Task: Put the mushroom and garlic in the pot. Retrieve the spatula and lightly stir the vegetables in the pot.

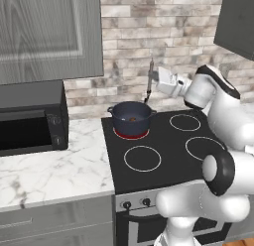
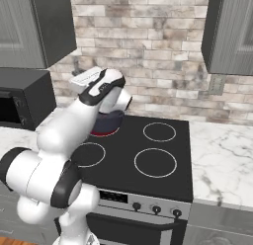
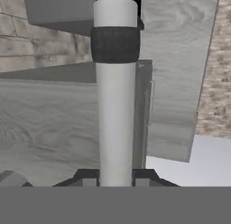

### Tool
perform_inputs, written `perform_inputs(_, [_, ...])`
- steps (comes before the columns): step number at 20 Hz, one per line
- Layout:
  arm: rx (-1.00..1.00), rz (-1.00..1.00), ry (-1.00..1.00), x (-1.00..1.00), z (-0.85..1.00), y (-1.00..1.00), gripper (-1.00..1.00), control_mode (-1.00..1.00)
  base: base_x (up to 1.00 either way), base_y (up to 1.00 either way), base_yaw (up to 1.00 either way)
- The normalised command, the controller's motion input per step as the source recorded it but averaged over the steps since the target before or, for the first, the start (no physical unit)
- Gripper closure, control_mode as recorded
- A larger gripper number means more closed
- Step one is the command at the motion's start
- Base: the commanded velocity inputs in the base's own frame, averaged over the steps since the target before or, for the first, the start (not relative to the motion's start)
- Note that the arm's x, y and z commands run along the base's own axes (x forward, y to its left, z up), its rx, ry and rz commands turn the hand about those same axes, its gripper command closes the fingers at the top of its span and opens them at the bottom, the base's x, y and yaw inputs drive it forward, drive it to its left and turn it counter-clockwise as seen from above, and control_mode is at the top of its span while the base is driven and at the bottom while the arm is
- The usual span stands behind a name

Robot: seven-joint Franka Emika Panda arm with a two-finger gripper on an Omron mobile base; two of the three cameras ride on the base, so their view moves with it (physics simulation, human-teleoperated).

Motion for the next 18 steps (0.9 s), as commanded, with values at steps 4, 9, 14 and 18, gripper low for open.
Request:
perform_inputs(4, [0.00,0.00,0.08,0.70,-0.30,-0.02,1.00,-1.00,0.00,0.00,0.00])
perform_inputs(9, [0.00,0.00,0.01,0.63,-0.42,-0.01,1.00,-1.00,0.00,0.00,0.00])
perform_inputs(14, [0.00,0.00,0.00,0.72,-0.31,-0.01,1.00,-1.00,0.00,0.00,0.00])
perform_inputs(18, [0.00,0.00,0.01,0.66,-0.16,-0.05,1.00,-1.00,0.00,0.00,0.00])
